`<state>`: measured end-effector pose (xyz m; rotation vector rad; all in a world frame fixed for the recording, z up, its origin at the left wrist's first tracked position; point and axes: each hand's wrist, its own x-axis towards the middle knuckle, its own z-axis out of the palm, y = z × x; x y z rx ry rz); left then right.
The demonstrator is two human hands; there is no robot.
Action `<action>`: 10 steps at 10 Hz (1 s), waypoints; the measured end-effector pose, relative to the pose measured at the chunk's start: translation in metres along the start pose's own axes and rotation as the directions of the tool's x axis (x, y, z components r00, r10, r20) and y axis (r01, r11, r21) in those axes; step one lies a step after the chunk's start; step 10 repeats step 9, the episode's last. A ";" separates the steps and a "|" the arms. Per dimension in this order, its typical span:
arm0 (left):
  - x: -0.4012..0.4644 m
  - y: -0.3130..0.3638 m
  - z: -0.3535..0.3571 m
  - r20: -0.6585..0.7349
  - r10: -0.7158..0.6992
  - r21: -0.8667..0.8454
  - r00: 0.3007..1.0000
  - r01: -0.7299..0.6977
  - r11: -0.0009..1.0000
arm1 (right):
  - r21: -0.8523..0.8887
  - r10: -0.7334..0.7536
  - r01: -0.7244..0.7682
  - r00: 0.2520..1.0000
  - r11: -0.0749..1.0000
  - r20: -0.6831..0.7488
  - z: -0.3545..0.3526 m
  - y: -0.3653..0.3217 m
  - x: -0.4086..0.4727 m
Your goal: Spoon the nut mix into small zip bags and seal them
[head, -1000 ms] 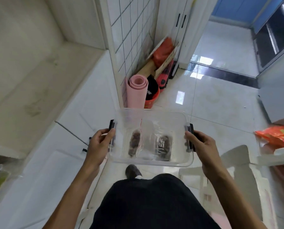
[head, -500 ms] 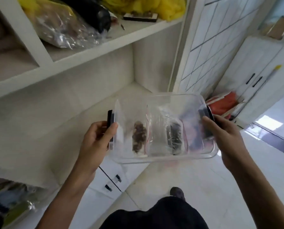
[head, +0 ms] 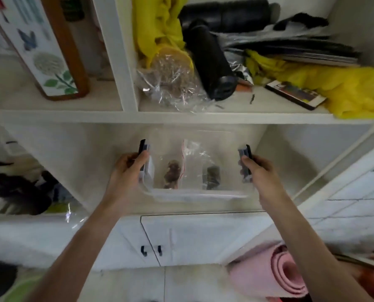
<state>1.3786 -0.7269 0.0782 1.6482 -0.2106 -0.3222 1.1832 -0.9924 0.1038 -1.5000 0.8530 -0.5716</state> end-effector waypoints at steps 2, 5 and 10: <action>0.017 -0.019 0.012 -0.122 -0.050 0.134 0.991 0.066 0.989 | 0.001 0.028 -0.029 0.995 1.000 0.090 0.010 0.015 0.046; 0.024 -0.020 0.006 -0.149 -0.115 0.171 0.982 0.140 0.975 | -0.045 0.026 -0.021 0.993 0.999 0.117 0.009 0.017 0.044; -0.085 -0.004 -0.016 -0.039 0.365 0.261 0.930 -0.344 0.902 | -0.251 -0.394 0.429 0.902 0.868 0.177 -0.103 -0.053 -0.082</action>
